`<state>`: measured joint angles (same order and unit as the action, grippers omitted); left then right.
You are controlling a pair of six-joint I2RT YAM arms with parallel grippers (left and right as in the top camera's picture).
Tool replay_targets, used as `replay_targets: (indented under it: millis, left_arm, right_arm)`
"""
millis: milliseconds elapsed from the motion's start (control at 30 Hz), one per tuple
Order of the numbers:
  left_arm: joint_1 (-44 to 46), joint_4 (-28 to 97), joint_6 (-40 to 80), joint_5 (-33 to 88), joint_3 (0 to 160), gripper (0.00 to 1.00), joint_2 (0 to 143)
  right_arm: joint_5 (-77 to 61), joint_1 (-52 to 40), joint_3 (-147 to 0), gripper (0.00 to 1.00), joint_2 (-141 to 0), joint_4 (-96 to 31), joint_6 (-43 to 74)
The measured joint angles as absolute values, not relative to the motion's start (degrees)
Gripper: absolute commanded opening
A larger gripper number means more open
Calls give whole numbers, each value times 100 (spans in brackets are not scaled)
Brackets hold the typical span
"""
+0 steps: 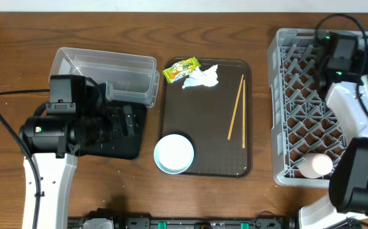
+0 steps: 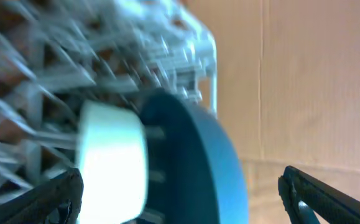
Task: Sort waste into correct bins and load items into the dishwasher rack
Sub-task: 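Place the teal plate upright in the dish rack with the right gripper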
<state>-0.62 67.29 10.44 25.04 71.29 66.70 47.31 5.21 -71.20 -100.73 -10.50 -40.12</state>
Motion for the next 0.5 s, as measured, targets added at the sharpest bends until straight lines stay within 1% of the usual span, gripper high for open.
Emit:
replay_targets:
  millis: [133, 267, 367, 433, 500]
  left_arm:
    - [-62, 6731, 1044, 2506, 7129, 90, 6670]
    - [-62, 6729, 1044, 2504, 7129, 90, 6670]
    - [-62, 6726, 1044, 2506, 7129, 90, 6670]
    - [-62, 6733, 1044, 2508, 7129, 90, 6670]
    - [-62, 6731, 1044, 2506, 7129, 90, 6670]
  right_arm:
    - [4434, -64, -7120, 99, -9708, -1363, -3391]
    - [4099, -858, -7124, 98, -9299, -2274, -2418]
    - [3417, -1601, -7129, 92, -9052, -3122, -1490]
    - [2858, -1931, -7131, 85, -8984, -3498, -1020]
    - [2062, -2285, -7131, 84, -8971, -3846, -443]
